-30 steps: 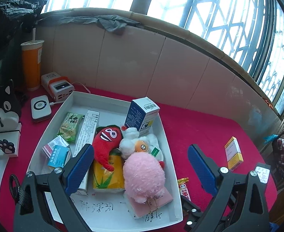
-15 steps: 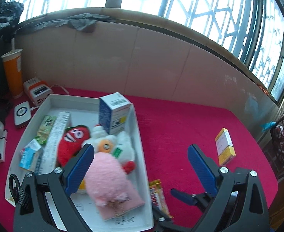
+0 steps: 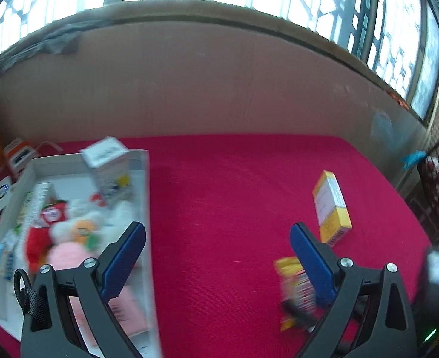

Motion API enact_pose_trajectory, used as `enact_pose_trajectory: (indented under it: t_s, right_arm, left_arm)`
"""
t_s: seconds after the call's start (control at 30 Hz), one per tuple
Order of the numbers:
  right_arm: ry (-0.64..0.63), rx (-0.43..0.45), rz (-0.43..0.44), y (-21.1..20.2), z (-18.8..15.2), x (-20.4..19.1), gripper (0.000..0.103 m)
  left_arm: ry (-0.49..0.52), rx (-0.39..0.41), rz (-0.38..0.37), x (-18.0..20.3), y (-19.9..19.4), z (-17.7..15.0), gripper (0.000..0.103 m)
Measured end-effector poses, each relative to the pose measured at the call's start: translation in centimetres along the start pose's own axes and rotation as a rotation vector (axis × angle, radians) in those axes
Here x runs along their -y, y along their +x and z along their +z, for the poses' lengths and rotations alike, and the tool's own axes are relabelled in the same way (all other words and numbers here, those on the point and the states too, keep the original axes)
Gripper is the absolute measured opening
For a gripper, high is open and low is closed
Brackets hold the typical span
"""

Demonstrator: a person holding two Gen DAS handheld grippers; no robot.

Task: Organize objects
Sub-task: 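Move the left tool to the long yellow-and-white box while the right tool holds the snack bar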

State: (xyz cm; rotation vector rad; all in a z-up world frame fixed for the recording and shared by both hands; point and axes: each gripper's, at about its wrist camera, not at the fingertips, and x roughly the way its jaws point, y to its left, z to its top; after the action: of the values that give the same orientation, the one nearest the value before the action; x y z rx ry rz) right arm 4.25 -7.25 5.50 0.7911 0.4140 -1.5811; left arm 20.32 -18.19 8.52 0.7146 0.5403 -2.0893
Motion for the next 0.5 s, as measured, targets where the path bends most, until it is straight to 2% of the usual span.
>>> enact_pose_trajectory:
  t_s: [0.13,0.2,0.33,0.5]
  right_arm:
    - [0.185,0.002,-0.099,-1.9,-1.5,7.3,0.026]
    - [0.297,0.020,-0.073,-2.9,-2.2,10.8,0.026]
    - [0.339,0.066,-0.167,-4.0,-2.4,12.8,0.026]
    - [0.409,0.069,-0.112,-3.6,-2.7,13.5,0.026]
  left_arm:
    - [0.086,-0.054,-0.036,4.4,3.1,-0.7,0.097]
    - [0.143,-0.079,-0.053,6.9,5.0,-1.2,0.097]
    - [0.198,-0.127,-0.061,11.3,8.8,-1.4,0.097]
    - [0.194,-0.102,-0.041,14.5,11.7,-0.4,0.097]
